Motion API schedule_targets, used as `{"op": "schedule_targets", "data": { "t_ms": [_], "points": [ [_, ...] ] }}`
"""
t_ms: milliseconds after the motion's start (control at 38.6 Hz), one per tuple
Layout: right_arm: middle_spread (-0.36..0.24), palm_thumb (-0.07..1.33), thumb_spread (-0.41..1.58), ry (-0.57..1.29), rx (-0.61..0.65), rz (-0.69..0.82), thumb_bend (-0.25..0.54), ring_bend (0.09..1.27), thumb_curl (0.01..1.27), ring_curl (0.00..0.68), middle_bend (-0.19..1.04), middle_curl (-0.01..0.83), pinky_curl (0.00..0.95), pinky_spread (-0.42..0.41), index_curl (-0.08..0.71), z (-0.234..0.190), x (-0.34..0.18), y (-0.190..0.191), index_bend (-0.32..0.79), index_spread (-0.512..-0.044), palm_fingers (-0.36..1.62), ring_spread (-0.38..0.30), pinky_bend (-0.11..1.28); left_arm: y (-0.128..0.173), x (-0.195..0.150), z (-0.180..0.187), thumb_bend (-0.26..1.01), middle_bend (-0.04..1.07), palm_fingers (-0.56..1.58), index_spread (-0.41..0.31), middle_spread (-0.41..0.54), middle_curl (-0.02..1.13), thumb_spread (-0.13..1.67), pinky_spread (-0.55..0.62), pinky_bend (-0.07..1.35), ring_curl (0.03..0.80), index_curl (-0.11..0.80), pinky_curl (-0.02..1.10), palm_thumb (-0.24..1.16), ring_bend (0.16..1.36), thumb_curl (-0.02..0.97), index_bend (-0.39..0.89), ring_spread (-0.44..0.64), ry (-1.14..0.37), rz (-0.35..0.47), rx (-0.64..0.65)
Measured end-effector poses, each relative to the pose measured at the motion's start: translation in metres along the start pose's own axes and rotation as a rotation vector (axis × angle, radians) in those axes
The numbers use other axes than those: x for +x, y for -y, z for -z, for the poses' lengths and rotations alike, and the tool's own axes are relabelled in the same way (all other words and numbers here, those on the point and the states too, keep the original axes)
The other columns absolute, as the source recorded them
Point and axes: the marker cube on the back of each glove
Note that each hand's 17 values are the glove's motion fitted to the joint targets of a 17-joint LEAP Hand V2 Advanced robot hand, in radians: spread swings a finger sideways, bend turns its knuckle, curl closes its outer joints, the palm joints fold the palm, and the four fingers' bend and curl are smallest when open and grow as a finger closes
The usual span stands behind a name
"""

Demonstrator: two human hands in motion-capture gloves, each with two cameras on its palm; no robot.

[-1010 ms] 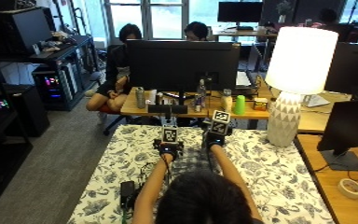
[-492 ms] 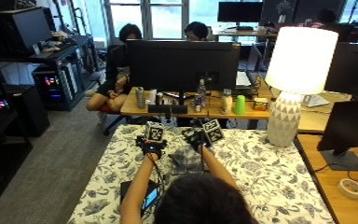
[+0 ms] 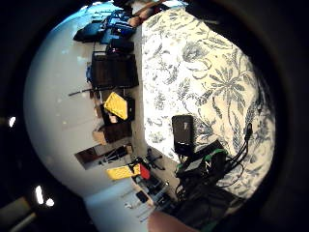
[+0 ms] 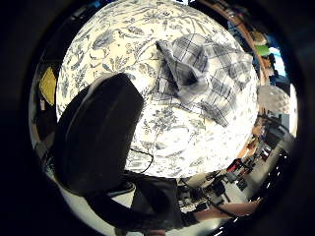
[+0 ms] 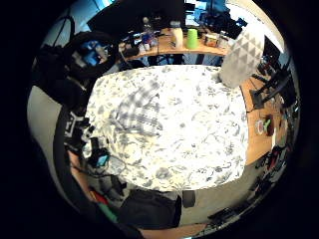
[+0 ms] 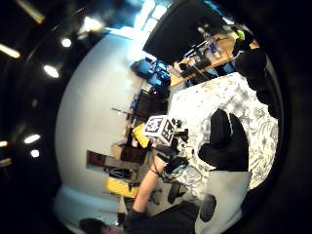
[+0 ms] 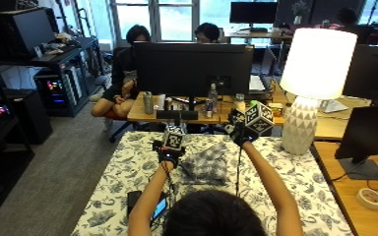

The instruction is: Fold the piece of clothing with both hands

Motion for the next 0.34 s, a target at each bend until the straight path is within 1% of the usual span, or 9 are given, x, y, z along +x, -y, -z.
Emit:
{"op": "schedule_targets", "data": {
  "t_ms": [78,207,259,337],
  "points": [
    [-0.073,1.01,1.08,0.025,-0.040,-0.014,-0.019,0.57,0.45,0.386,0.29,0.443,0.345,-0.098,0.205,-0.009,0.015,-0.006,0.09,-0.207,1.00,-0.124,0.56,-0.004,0.003,0.004,-0.01,0.17,-0.10,-0.042,0.359,0.23,1.24,0.40,0.68,0.273,0.121,0.34,0.09,0.66,0.207,0.08,0.47,0.017,-0.023,0.017],
    [-0.077,1.01,1.09,0.192,-0.177,-0.022,-0.017,0.55,0.46,0.389,0.27,0.441,0.345,-0.098,0.207,-0.049,0.039,-0.003,0.09,-0.211,1.02,-0.123,0.54,-0.006,0.003,0.002,-0.01,0.17,-0.09,-0.040,0.352,0.23,1.25,0.40,0.68,0.275,0.124,0.34,0.09,0.66,0.205,0.09,0.46,0.084,0.023,0.006],
    [-0.079,1.01,1.08,0.251,-0.226,-0.038,-0.017,0.55,0.46,0.390,0.27,0.441,0.346,-0.098,0.206,-0.067,0.048,-0.003,0.09,-0.211,1.02,-0.123,0.54,-0.003,0.004,0.000,-0.01,0.17,-0.08,-0.040,0.348,0.23,1.25,0.40,0.68,0.275,0.126,0.34,0.09,0.67,0.205,0.10,0.46,0.098,0.028,0.019],
    [-0.080,1.01,1.08,0.279,-0.256,-0.047,-0.012,0.54,0.46,0.392,0.26,0.443,0.346,-0.095,0.207,-0.086,0.060,0.003,0.09,-0.212,1.02,-0.124,0.53,0.002,0.006,-0.002,-0.01,0.17,-0.08,-0.040,0.345,0.23,1.25,0.39,0.68,0.276,0.129,0.34,0.09,0.67,0.204,0.10,0.45,0.093,0.023,0.046]
  ]
}}
